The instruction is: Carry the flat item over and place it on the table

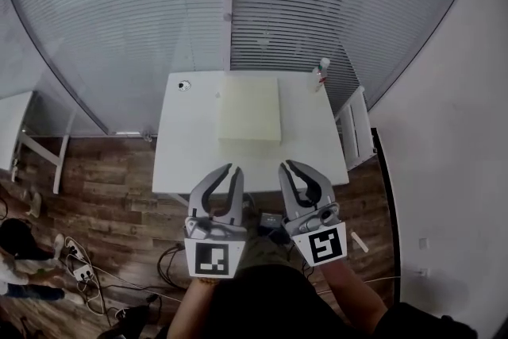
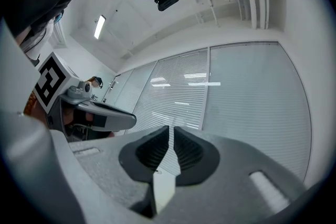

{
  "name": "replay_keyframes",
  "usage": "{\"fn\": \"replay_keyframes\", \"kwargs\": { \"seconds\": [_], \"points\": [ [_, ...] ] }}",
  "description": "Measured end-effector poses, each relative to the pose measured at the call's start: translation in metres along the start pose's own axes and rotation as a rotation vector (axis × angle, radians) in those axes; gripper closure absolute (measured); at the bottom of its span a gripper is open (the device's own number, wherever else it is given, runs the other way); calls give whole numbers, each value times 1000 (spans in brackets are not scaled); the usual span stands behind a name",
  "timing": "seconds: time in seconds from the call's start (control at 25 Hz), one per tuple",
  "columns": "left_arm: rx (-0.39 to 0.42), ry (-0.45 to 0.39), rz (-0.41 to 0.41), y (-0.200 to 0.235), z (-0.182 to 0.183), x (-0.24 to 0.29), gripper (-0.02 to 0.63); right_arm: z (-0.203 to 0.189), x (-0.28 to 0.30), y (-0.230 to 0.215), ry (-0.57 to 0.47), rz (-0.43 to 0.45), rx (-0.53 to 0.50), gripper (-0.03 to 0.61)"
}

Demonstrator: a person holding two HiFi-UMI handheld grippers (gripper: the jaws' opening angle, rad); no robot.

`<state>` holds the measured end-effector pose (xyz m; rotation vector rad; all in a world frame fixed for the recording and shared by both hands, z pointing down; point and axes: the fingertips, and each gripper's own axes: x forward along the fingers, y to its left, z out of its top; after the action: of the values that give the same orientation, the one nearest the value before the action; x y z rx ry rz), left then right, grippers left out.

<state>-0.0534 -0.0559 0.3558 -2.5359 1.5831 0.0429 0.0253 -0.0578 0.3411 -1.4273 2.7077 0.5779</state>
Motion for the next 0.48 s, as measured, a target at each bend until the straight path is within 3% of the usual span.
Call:
{"fn": "replay_keyframes", "kwargs": {
  "seconds": [0.48],
  "points": [
    [14,39,45,11,-10,-15,574,-4,5,14,6,9,-12,554]
  ]
}}
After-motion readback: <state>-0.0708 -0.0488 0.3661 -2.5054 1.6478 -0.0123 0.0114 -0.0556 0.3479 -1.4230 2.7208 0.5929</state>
